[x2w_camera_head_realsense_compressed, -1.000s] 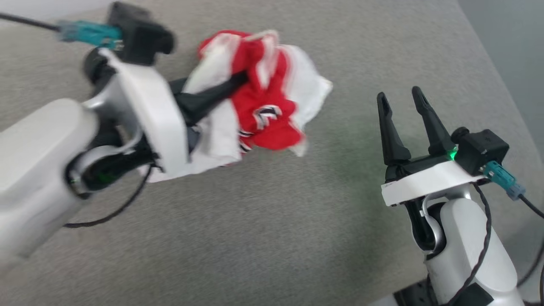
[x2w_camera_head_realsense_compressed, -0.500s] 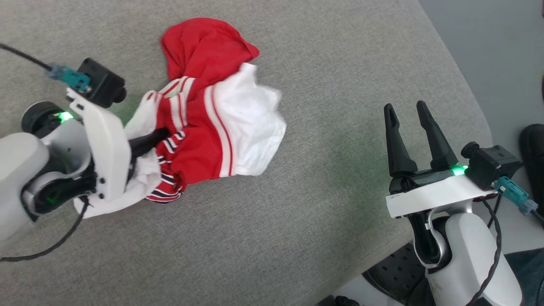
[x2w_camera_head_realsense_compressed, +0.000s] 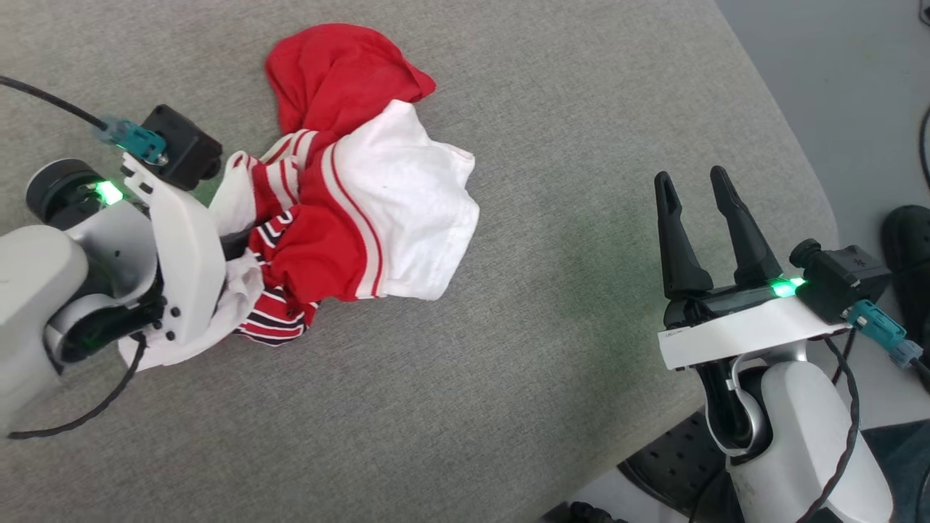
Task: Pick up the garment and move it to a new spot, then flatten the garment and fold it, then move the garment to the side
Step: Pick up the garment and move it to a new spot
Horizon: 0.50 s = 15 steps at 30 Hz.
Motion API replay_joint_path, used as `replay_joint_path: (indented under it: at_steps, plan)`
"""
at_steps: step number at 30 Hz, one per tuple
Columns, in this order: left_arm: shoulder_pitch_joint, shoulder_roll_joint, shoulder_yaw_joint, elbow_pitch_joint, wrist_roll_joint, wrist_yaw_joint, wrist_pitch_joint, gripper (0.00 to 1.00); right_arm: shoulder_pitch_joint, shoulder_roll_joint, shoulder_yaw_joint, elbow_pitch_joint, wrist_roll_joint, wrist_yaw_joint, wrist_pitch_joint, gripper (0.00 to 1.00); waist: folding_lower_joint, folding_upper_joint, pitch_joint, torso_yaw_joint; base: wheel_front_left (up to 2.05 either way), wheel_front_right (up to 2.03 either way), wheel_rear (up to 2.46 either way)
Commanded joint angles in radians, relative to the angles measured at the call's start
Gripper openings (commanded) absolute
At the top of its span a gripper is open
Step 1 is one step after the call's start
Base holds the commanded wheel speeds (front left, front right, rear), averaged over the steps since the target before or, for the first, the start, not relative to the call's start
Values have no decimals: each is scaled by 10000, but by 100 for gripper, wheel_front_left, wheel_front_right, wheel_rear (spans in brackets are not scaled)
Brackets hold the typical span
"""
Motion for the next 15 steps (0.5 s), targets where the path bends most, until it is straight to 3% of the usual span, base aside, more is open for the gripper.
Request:
replay_joint_path:
  at_steps: [1, 9, 15]
  plan:
    - [346, -118, -321, 176, 129, 75, -1, 100, -83, 1, -15, -6, -114, -3, -50, 100, 0, 0, -74, 111, 0, 0, 0]
    - [-400, -643, -192, -489, -26, 55, -1381, 100, -369, -3, -232, 341, -987, -3, -52, 100, 0, 0, -775, 1196, 0, 0, 0]
    - [4, -873, -184, -167, -421, 55, -3292, 100, -563, -8, -540, 785, -1888, -3, -50, 100, 0, 0, -1476, 2343, 0, 0, 0]
